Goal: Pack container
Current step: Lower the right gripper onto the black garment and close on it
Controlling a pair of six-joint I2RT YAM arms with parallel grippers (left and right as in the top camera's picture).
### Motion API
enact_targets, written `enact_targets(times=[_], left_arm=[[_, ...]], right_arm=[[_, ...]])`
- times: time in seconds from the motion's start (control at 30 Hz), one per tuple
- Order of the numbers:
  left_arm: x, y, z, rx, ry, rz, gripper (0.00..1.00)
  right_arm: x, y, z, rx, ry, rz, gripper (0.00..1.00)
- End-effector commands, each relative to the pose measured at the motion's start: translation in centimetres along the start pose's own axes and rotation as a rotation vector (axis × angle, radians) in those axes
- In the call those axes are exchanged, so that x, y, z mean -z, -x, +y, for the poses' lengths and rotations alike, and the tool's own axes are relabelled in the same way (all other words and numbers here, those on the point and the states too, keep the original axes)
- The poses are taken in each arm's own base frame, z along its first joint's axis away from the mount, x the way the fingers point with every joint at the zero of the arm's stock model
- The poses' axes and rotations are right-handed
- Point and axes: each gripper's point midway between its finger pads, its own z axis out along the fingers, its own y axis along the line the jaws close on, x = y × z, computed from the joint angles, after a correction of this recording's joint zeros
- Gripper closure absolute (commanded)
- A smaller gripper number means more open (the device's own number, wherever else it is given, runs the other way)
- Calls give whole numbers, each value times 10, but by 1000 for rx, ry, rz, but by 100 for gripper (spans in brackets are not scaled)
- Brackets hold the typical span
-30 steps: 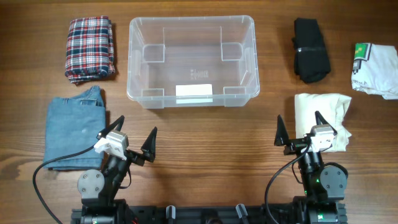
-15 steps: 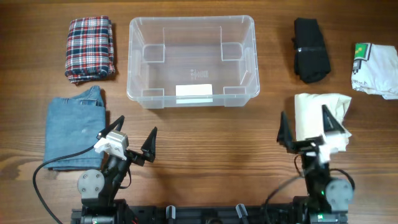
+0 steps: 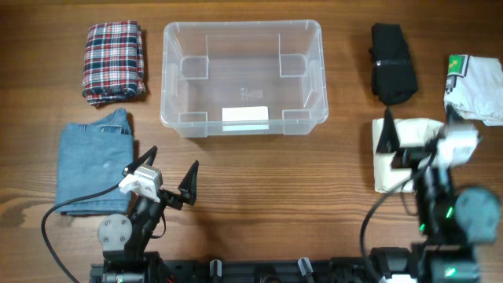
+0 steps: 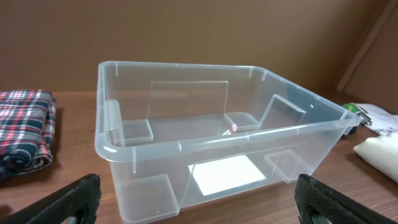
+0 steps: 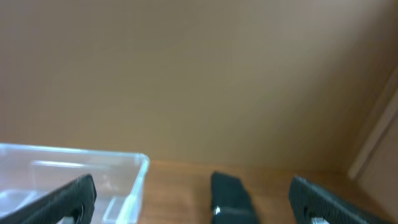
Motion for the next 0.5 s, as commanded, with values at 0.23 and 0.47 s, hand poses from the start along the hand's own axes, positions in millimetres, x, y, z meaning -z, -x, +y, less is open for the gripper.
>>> enact_targets(times=[0.23, 0.47], left_arm=[[0, -1, 2, -14, 9, -5, 0], [0, -1, 2, -13, 9, -5, 0]], right_arm=[[-158, 13, -51, 21, 223, 480, 0], [-215, -59, -69, 168, 250, 587, 0]])
